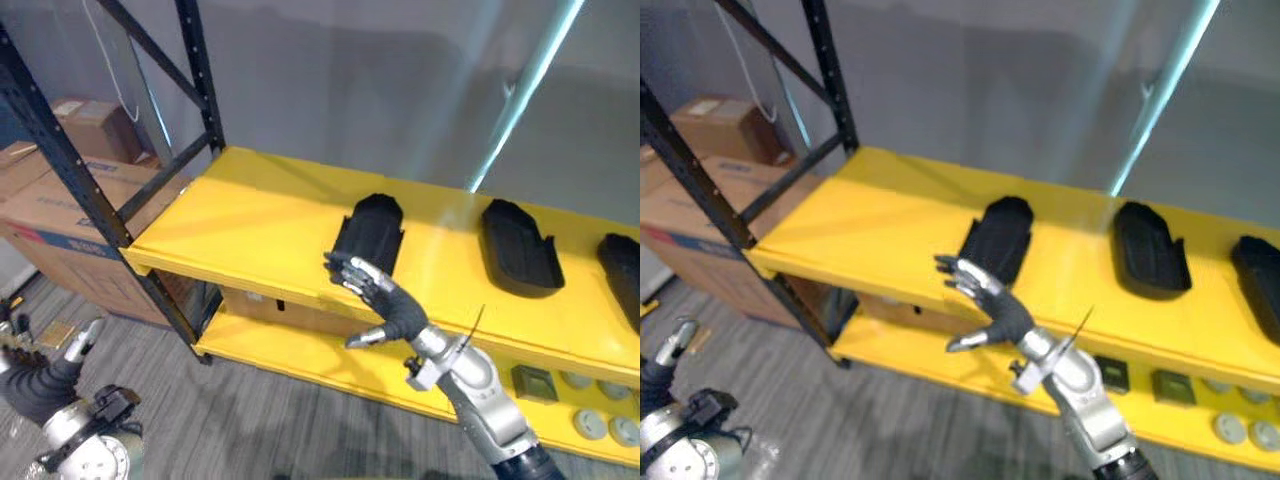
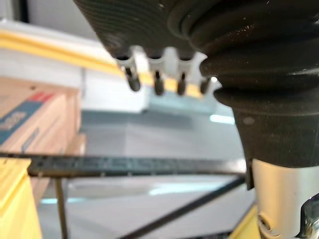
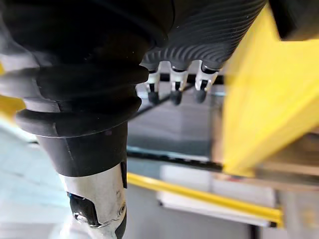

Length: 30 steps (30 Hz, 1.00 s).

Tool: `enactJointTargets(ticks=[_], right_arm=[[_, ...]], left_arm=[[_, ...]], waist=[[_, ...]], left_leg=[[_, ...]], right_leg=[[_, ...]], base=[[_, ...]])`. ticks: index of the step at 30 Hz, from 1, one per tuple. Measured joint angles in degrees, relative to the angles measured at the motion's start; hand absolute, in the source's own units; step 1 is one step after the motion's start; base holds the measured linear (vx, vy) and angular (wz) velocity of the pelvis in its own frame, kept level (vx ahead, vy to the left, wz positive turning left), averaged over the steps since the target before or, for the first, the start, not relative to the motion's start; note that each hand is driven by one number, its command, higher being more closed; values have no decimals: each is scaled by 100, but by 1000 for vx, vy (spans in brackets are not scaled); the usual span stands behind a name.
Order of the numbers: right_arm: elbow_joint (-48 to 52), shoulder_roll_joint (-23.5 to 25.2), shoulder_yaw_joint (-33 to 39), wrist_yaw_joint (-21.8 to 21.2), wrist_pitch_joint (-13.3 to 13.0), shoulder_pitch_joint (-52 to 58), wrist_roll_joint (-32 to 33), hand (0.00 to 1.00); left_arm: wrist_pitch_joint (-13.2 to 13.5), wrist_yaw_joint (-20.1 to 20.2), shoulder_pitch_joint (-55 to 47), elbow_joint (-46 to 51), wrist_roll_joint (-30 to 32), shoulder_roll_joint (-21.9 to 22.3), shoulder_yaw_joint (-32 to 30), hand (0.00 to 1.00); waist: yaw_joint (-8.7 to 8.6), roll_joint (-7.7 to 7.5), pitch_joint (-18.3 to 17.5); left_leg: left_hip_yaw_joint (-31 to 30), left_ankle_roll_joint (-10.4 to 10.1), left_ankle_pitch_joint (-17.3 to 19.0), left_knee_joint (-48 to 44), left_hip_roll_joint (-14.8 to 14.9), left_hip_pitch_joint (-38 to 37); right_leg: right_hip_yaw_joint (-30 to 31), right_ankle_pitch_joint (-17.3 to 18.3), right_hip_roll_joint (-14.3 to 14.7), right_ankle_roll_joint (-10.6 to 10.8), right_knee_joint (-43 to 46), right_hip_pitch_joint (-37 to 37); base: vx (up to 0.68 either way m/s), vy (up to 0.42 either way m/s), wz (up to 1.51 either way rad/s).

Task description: Walk over and take plastic housings, then place them on the shelf

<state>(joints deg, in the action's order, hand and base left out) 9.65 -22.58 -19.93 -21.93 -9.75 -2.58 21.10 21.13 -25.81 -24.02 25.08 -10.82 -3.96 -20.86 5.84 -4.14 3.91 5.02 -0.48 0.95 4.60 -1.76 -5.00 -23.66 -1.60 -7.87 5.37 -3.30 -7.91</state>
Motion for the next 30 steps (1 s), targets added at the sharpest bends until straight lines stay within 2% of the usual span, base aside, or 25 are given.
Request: enactJointTargets(ticks=[4, 5, 10, 15, 19, 23, 30], right_arm=[[-86, -59, 5, 101, 120, 4, -125, 0], [-149, -59, 5, 123, 129, 8, -124, 100], [-211, 20, 10, 415, 164, 105, -124, 100], [-875, 601, 14, 1079, 286, 378, -370, 100], [-1155, 819, 2, 1367, 287, 404, -519, 100], [-1409, 998, -62, 1728, 267, 268, -832, 100], [-2045, 1350, -283, 2256, 212, -393, -852, 100]], left_arm=[[1, -10, 188, -170, -5, -5, 62, 0], [-1, -17, 235, -219, -7, -6, 177, 0], [-1, -47, 269, -219, -6, -6, 367, 0], [-2, -214, 264, -219, -4, 0, 455, 0], [-3, -286, 264, -218, -2, 17, 627, 0], [-7, -304, 271, -218, 0, 124, 693, 0], [-80, -323, 316, -218, -1, 232, 873, 0]], waist=[[-4, 7, 52], [-5, -11, 82], [-20, -26, 249], [-22, 31, 302], [-24, 88, 357], [-23, 90, 358], [1, 137, 393]], left_leg=[[16, 0, 2, -1, 3, -2], [25, 2, 6, 0, 6, -2], [88, 5, 54, 5, 14, 10], [157, 15, 79, 19, 17, -3], [159, 32, 67, -1, 17, -2], [154, 32, 67, -2, 18, -2], [78, 32, 70, -2, 15, -5]], right_leg=[[7, -1, -9, -1, 45, 18], [15, -1, -8, -1, 48, 20], [84, -1, -13, -1, 100, 85], [161, -1, -13, 0, 102, 110], [163, -2, -13, 0, 101, 114], [164, -5, -13, 3, 101, 113], [160, -13, -17, 14, 104, 86]], base=[[6, 6, 1], [0, 0, 0], [-38, 5, -7], [-9, 7, -7], [0, 0, 0], [0, 0, 0], [-10, -5, 2]])
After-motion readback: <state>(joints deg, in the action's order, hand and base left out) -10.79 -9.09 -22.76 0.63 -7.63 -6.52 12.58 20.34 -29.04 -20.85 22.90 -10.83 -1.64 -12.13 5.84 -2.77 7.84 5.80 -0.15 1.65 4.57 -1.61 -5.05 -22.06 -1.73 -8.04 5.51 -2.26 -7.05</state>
